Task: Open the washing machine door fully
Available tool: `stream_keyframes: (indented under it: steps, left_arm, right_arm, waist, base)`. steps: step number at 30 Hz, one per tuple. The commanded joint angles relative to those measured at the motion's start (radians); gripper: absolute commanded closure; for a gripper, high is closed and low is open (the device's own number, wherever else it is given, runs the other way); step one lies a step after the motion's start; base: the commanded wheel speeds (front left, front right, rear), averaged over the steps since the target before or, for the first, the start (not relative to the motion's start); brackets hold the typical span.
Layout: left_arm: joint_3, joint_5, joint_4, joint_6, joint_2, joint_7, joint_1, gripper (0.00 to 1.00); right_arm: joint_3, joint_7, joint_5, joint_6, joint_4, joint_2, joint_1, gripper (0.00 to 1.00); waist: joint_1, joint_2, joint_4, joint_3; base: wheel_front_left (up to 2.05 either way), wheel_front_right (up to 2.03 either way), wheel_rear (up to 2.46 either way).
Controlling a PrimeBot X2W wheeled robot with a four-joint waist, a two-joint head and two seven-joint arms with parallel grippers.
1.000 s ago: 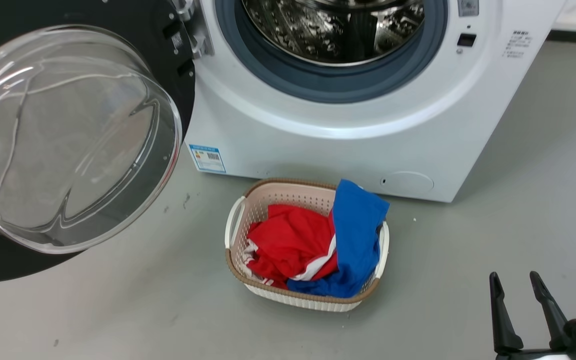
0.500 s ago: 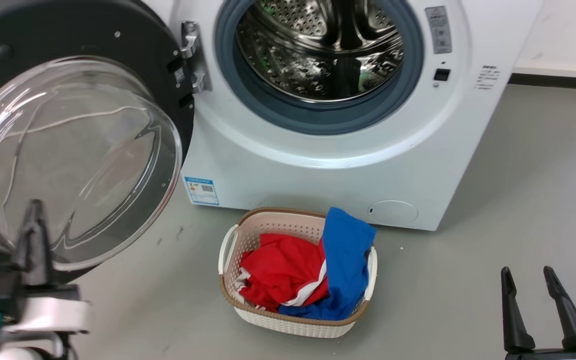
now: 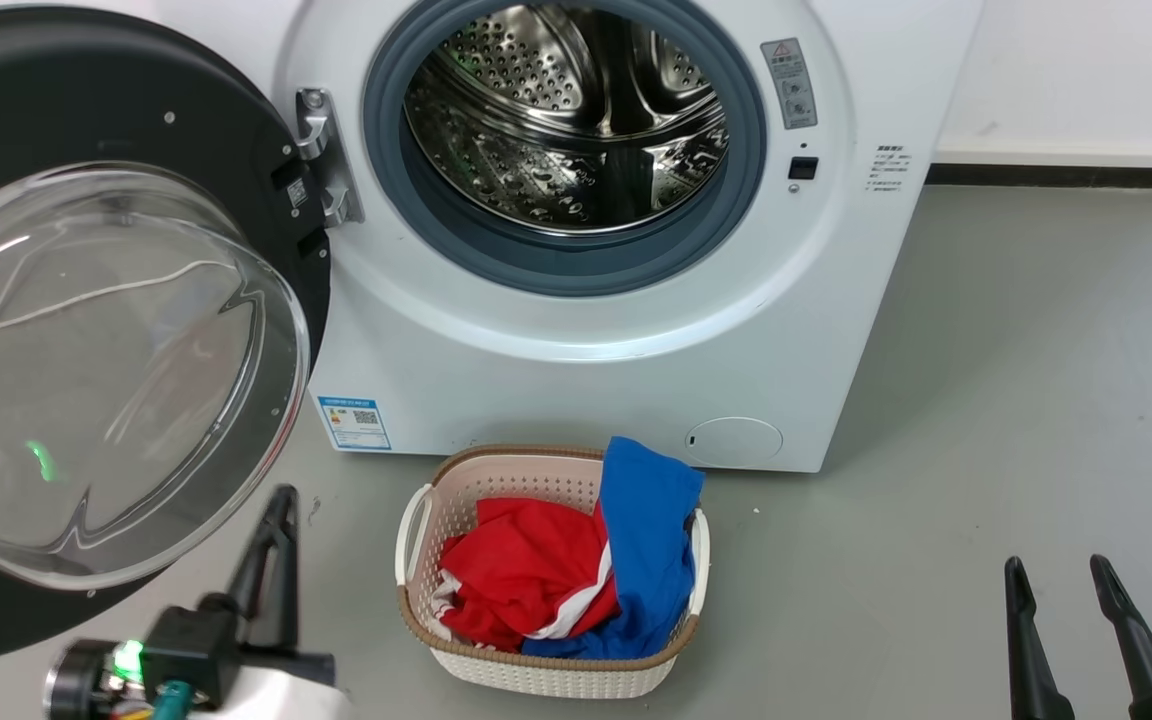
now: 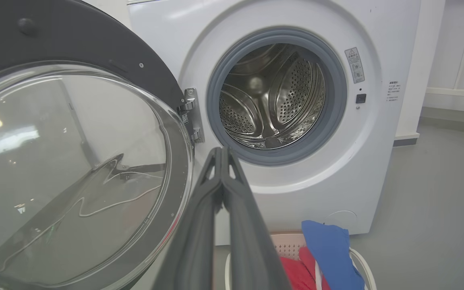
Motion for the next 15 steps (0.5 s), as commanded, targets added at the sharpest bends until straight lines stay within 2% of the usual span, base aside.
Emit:
stream_keyframes:
  steps: [1,2,3,15]
  left_arm:
    - [-0.010,-0.004,0.015,-0.004,-0.006,0.003,0.014,0.91]
    - [-0.016,-0.007,0.024,-0.006,-0.010,0.003,0.015,0.54]
    - [-0.024,-0.007,0.028,-0.006,-0.016,0.003,0.016,0.00]
    - [-0.071,-0.010,0.078,0.009,-0.045,0.003,0.054,0.00]
  right_arm:
    - [0.002,-0.002,0.009,0.000,0.001,0.002,0.011,0.00]
    - [0.003,-0.002,0.009,0.000,0.002,0.001,0.014,0.00]
    - [0.001,-0.002,0.010,0.000,0.004,0.001,0.017,0.00]
    - [0.001,-0.002,0.028,0.000,0.018,0.001,0.041,0.00]
  waist:
    - [0.0001,-0.0001,-0.007,-0.005]
    - [0.0001,-0.0001,-0.010,-0.007]
    - [0.0001,-0.0001,-0.011,-0.008]
    - [0.0001,-0.0001,-0.032,-0.018]
  base:
    - [0.00,0.00,0.00]
    - [0.00,0.00,0.00]
    - [0.00,0.00,0.00]
    - [0.00,0.00,0.00]
